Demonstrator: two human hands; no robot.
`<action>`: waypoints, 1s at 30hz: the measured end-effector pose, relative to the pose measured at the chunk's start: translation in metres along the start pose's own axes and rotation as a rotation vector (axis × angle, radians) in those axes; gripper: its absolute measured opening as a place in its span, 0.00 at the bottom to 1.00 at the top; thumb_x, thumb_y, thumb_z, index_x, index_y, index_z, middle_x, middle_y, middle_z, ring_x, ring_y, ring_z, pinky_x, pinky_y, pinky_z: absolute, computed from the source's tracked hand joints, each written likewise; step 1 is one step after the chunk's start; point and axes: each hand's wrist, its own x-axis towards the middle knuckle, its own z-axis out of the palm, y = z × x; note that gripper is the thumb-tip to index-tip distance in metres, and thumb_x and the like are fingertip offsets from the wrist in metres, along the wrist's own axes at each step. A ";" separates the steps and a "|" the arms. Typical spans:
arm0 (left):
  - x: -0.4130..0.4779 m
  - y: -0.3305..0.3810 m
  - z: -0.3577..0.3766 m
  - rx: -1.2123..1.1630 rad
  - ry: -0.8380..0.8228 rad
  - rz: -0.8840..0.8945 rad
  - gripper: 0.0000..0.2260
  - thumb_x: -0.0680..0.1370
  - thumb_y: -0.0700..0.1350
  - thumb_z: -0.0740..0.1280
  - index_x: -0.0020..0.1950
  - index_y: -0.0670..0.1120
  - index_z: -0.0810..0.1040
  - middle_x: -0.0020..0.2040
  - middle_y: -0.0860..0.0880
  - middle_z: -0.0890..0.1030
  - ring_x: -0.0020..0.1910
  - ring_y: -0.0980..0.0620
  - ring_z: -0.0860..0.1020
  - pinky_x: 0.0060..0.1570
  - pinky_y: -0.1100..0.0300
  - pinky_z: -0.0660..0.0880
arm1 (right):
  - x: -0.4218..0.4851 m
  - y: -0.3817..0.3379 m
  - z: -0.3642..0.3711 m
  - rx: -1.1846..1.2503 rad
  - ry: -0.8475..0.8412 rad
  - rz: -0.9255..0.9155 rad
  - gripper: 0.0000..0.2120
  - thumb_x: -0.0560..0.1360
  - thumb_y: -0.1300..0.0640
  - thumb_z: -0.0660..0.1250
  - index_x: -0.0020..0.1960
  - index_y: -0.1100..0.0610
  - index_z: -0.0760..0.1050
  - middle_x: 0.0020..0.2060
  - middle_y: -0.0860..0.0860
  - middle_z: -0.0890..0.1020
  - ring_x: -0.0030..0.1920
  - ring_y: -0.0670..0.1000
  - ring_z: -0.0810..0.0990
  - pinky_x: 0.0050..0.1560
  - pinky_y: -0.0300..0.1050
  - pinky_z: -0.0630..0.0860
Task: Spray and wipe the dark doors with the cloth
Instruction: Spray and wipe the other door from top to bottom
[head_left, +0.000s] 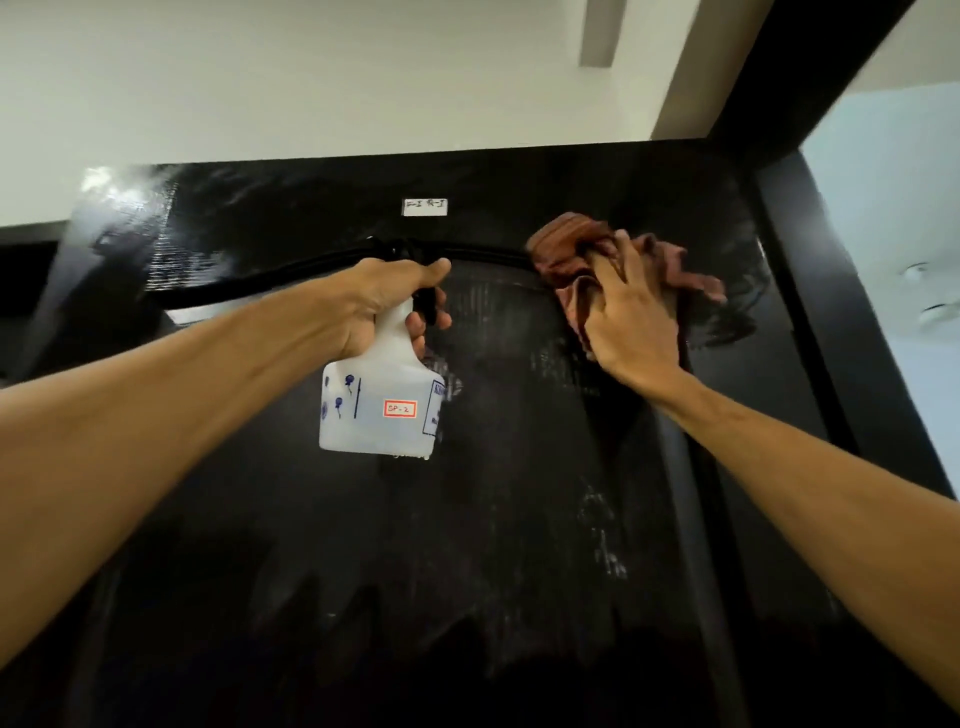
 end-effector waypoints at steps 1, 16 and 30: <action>-0.002 -0.002 -0.012 -0.008 0.006 -0.008 0.14 0.81 0.55 0.69 0.46 0.44 0.77 0.39 0.45 0.84 0.21 0.57 0.70 0.27 0.61 0.74 | -0.003 -0.012 0.003 -0.028 0.017 0.058 0.23 0.84 0.51 0.53 0.79 0.48 0.64 0.83 0.52 0.54 0.82 0.60 0.49 0.79 0.65 0.48; -0.015 -0.049 -0.211 0.013 -0.041 0.007 0.14 0.82 0.55 0.68 0.47 0.44 0.78 0.38 0.46 0.83 0.23 0.57 0.70 0.28 0.60 0.74 | -0.026 -0.228 0.080 -0.129 -0.147 -0.287 0.24 0.80 0.51 0.56 0.75 0.48 0.68 0.82 0.51 0.56 0.79 0.61 0.57 0.76 0.69 0.52; -0.021 -0.087 -0.355 -0.040 -0.014 -0.053 0.15 0.82 0.58 0.67 0.48 0.45 0.76 0.39 0.46 0.81 0.22 0.57 0.70 0.27 0.62 0.74 | -0.028 -0.373 0.130 -0.126 -0.037 -0.053 0.22 0.83 0.50 0.55 0.76 0.46 0.68 0.82 0.53 0.55 0.80 0.65 0.55 0.75 0.74 0.48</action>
